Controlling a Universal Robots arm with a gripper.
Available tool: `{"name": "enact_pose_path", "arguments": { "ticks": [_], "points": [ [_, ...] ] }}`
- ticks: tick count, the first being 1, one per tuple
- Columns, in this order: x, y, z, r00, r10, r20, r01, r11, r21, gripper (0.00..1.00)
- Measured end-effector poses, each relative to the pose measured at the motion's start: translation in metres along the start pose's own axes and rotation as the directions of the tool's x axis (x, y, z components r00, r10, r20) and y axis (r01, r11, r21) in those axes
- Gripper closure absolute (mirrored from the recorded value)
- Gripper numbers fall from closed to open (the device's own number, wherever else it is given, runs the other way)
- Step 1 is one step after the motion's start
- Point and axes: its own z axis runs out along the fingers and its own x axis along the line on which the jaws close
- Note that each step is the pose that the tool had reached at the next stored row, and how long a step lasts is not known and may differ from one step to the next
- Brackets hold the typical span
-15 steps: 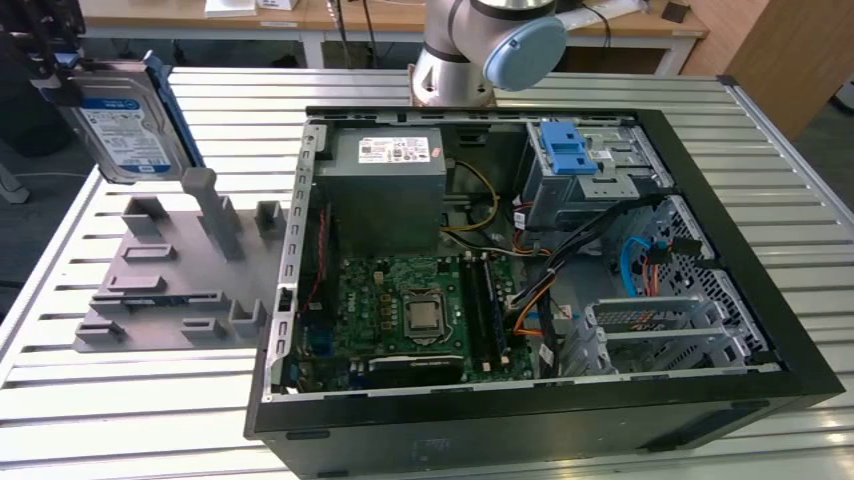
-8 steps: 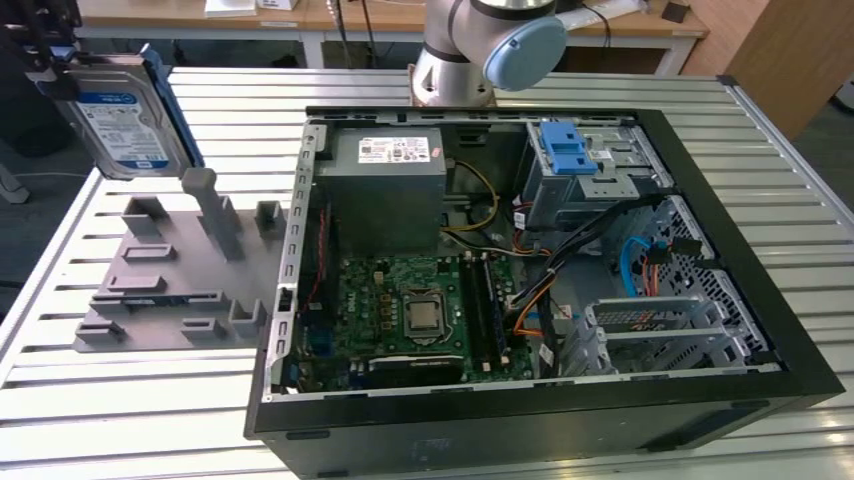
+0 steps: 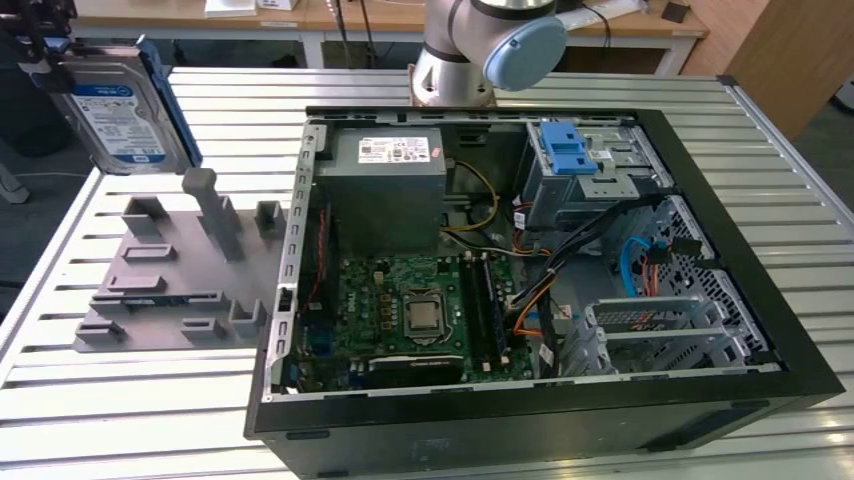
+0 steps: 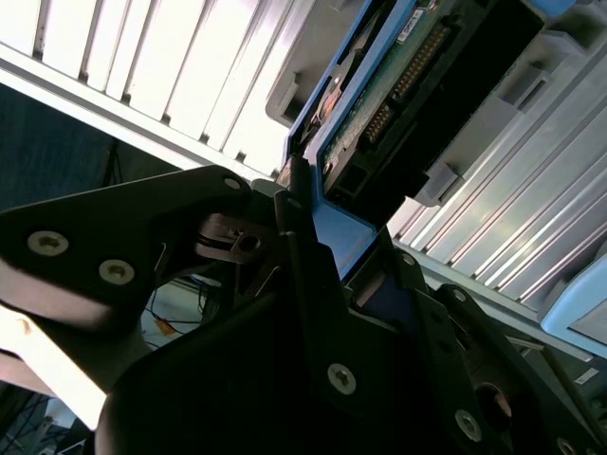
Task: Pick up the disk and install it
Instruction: 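Pick up the disk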
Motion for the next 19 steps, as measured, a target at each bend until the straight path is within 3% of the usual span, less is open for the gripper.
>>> {"name": "enact_pose_path", "arguments": {
  "ticks": [19],
  "points": [
    [0.0,0.0003,-0.0162,1.0,0.0,0.0,0.0,1.0,0.0,0.64]
  ]
}}
